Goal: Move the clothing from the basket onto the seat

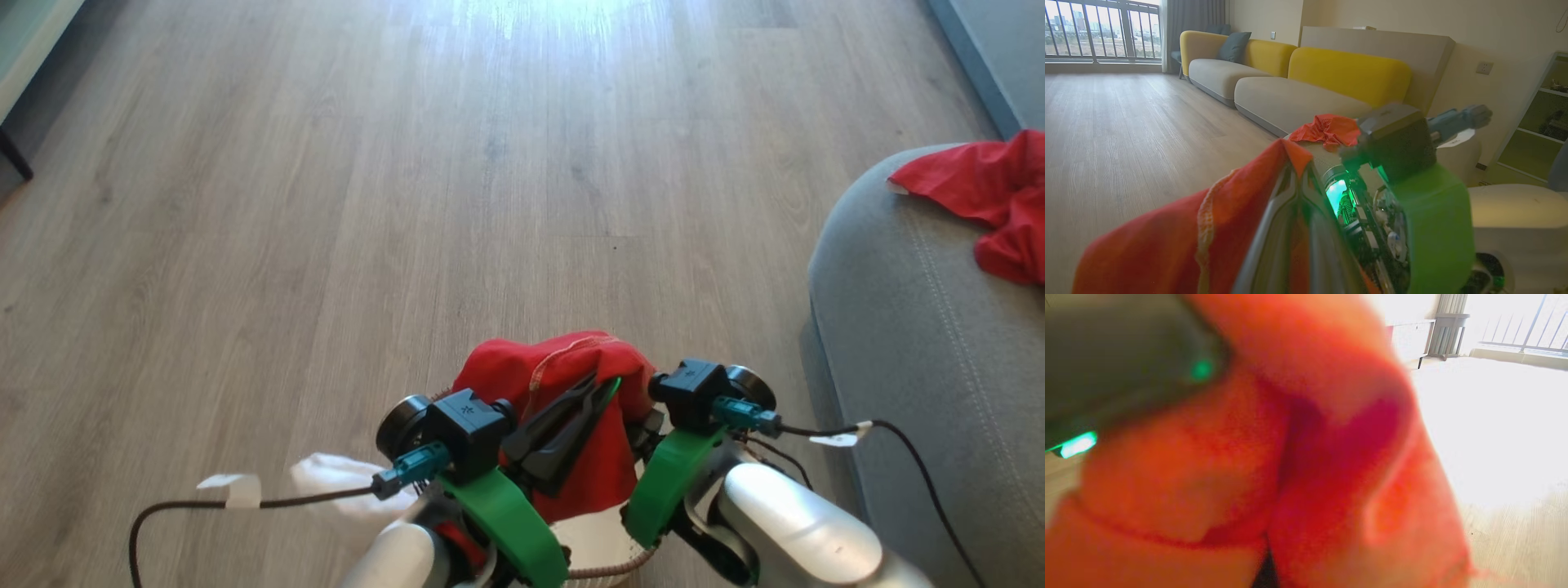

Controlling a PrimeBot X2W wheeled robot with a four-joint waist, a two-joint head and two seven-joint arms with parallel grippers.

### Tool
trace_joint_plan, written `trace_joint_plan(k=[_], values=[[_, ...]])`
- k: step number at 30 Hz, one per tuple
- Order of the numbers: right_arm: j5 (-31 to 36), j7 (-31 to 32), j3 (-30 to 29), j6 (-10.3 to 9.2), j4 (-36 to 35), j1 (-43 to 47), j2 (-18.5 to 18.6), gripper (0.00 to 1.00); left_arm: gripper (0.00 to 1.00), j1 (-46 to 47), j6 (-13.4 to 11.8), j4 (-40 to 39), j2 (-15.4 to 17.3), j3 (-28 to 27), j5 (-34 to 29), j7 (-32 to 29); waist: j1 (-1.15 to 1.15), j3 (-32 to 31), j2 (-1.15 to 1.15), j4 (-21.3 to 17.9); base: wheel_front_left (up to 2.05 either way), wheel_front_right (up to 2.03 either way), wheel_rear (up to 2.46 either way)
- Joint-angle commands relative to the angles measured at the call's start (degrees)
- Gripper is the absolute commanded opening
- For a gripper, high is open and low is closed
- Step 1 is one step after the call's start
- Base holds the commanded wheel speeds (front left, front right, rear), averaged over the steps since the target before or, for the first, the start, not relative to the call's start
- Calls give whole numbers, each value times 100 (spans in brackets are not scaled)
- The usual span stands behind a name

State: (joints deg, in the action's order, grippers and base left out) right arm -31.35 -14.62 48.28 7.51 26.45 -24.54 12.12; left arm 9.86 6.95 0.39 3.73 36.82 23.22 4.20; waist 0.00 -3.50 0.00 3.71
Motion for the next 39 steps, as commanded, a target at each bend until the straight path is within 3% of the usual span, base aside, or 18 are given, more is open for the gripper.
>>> trace_joint_plan(k=[1, 15, 30, 32, 33, 35, 39], values=[[-63, -38, 32, -2, -206, -201, 26, 0, 0, 378, 4, -145, 3, -232, 13, 81, 0, 10, 0, -50, 0, 0, 0], [10, -38, -248, -2, -474, -44, 410, 0, 0, 470, -233, 193, 160, -481, -47, 237, 0, 39, 0, -349, 0, 0, 0], [245, -38, -933, -2, -906, 365, 744, 0, 2, 523, -360, 481, 260, -587, -33, 372, 0, 78, 0, -628, 0, 0, 0], [259, -38, -993, -2, -928, 388, 735, 0, 32, 530, -369, 524, 257, -574, -37, 387, 0, 83, 0, -651, 0, 0, 0], [268, -38, -1027, -2, -939, 398, 733, 0, 40, 534, -373, 551, 256, -565, -42, 395, 0, 87, 0, -663, 0, 0, 0], [304, -38, -1153, -2, -974, 423, 737, 0, 100, 539, -385, 643, 258, -542, -56, 423, 0, 101, 0, -706, 0, 0, 0], [360, -38, -1356, -2, -1040, 434, 761, 0, 100, 542, -406, 767, 272, -522, -88, 501, 0, 126, 0, -792, 0, 0, 0]])
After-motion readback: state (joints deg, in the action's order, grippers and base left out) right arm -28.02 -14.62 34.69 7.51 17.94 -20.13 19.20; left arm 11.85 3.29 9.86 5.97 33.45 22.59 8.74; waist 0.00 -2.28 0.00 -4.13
